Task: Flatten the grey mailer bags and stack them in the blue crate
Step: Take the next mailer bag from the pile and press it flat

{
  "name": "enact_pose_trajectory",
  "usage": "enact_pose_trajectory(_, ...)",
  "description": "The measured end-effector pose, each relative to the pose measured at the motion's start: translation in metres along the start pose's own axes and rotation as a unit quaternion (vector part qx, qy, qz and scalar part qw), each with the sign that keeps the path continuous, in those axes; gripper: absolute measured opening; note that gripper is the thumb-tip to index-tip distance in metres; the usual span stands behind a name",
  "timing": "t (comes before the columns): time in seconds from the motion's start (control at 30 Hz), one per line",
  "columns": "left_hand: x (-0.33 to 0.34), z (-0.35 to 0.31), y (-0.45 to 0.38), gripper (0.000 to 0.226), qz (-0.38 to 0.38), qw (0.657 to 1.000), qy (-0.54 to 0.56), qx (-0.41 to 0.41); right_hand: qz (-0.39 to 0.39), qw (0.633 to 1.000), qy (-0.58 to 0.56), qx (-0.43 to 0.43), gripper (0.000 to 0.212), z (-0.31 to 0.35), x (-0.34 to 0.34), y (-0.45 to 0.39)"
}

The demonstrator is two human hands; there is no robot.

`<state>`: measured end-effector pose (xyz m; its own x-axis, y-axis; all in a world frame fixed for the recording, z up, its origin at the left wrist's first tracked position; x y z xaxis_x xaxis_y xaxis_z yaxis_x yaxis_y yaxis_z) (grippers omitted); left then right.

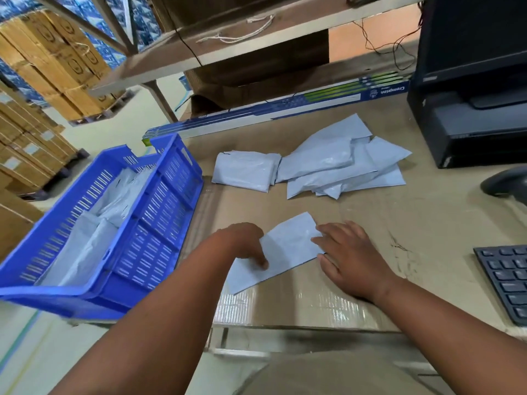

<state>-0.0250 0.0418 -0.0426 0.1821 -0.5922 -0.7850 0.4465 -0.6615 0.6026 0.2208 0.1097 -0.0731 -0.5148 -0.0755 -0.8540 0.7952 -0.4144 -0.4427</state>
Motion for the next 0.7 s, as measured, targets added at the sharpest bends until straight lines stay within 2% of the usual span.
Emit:
enact_pose_trajectory(0.1,-0.003,-0.001,0.005,0.053,-0.019,0.998,0.057,0.016,0.003,1.000,0.001,-0.007,0.032,0.003,-0.001,0.001)
enact_pose_trajectory(0.23,-0.018,0.005,0.019,0.026,-0.059,0.996,0.065,0.028,0.014,0.999,-0.012,-0.051,0.025,0.017,-0.001,0.001)
enact_pose_trajectory(0.43,-0.044,0.018,0.043,0.034,-0.065,0.995,0.076,0.017,0.003,0.995,-0.054,-0.087,0.027,0.065,0.003,-0.031)
enact_pose_trajectory(0.6,-0.081,0.056,0.075,0.039,-0.129,0.988,0.078,-0.031,0.004,0.989,-0.110,-0.098,0.037,0.114,-0.003,-0.089)
enact_pose_trajectory(0.7,-0.104,0.104,0.099,0.034,-0.167,0.975,0.126,-0.069,-0.009,0.983,-0.147,-0.111,0.039,0.146,-0.008,-0.129)
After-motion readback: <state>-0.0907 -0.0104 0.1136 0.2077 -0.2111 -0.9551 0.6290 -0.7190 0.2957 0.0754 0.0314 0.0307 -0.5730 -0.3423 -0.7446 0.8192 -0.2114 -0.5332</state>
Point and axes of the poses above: each hand's wrist, its own y-axis away from the middle knuckle, its own x-axis out of the palm, z = x × y, the point moved 7 cm from there along -y, towards the middle knuckle, and after that the axes turned 4 degrees about -x, right-handed, at the moved point
